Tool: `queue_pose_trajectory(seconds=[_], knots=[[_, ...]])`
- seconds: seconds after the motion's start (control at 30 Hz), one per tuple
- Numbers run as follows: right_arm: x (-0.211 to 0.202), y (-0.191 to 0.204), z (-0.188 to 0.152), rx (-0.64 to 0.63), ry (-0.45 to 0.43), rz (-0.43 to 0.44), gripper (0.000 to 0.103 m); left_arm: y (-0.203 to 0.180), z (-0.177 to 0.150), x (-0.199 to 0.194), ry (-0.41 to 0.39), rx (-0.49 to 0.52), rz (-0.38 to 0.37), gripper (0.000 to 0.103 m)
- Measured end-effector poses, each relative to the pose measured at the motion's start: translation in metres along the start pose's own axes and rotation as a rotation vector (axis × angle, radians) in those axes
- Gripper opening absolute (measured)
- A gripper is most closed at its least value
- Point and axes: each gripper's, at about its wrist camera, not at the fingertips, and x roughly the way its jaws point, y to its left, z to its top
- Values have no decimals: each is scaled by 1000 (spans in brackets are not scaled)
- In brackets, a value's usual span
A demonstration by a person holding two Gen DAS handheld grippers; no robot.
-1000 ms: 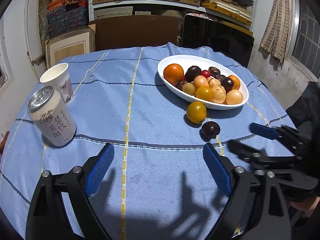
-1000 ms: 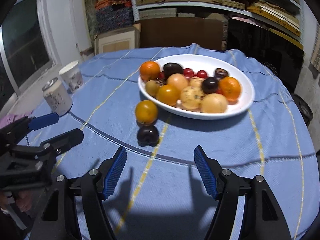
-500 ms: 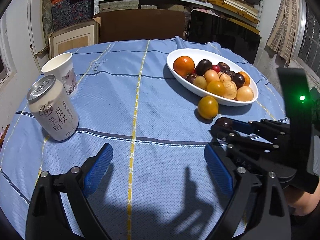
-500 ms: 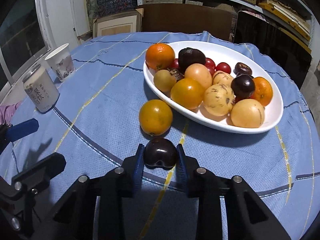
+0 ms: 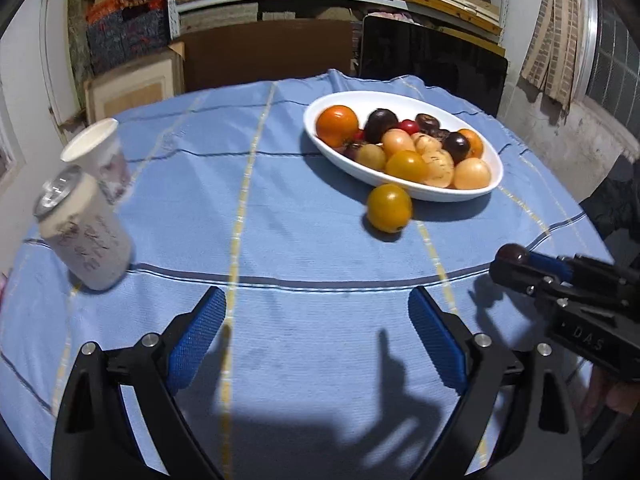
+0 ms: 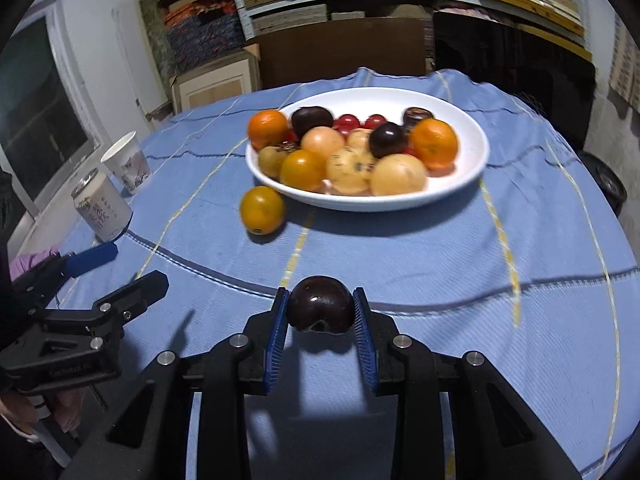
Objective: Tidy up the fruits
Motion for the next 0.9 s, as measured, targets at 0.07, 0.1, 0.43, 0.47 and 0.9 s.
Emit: queue_pose_trajectory(seconds=[0.07, 0.1, 0.43, 0.47, 0.9], knots=[[-4, -5, 0, 12, -12, 16, 33, -6, 4, 6, -2, 10, 7, 90], [-6, -6, 1, 14, -20, 26, 32, -10, 7, 10, 2, 17, 8, 90], [-6, -22, 3, 56, -24, 36, 33, -41, 48, 69, 63, 45, -91, 53], [-5, -22, 3, 58, -23, 37, 33, -42, 49, 73, 69, 43, -99, 49], [-10, -20, 3, 48, -41, 46, 33, -37, 37, 52, 70, 25, -105, 36]])
